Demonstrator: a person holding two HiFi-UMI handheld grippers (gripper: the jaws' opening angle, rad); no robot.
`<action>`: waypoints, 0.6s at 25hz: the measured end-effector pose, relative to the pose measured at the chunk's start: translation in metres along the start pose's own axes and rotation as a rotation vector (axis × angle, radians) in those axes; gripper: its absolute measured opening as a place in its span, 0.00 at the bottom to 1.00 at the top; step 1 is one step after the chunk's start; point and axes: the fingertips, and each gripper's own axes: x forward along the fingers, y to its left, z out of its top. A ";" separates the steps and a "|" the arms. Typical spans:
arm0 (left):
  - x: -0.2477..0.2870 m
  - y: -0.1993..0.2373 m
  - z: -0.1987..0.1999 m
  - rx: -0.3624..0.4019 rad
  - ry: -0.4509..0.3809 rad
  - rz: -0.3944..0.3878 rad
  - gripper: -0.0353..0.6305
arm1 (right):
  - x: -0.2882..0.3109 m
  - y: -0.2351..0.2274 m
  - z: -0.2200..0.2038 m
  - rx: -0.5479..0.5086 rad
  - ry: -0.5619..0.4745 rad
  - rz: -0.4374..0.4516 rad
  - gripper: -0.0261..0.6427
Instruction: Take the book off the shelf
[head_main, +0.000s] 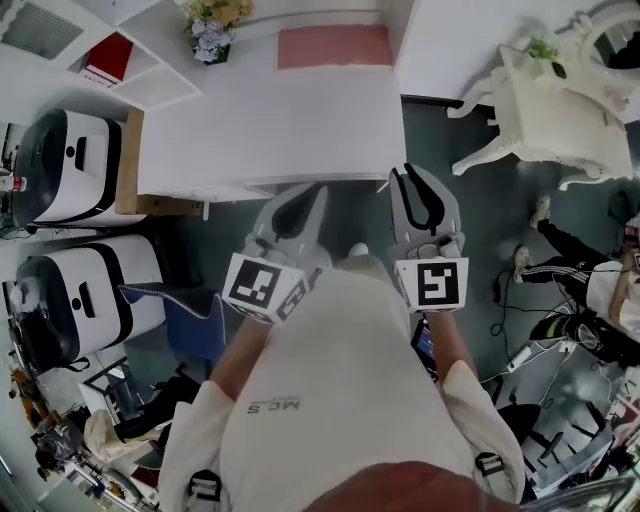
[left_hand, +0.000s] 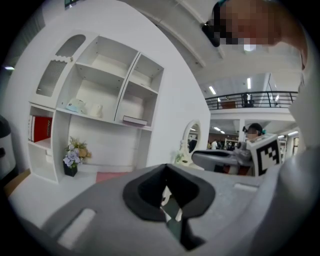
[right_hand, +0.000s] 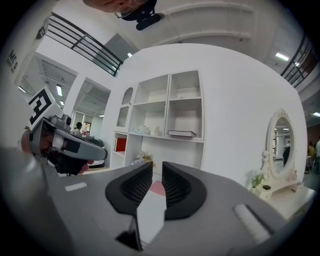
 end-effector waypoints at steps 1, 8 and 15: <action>0.004 0.000 0.002 0.000 0.003 0.003 0.06 | 0.002 -0.004 0.001 0.005 -0.001 0.001 0.13; 0.046 0.032 0.017 -0.001 -0.003 0.006 0.06 | 0.048 -0.029 0.001 0.014 0.016 -0.001 0.13; 0.107 0.093 0.043 0.008 -0.015 -0.049 0.06 | 0.127 -0.049 0.003 0.011 0.036 -0.030 0.13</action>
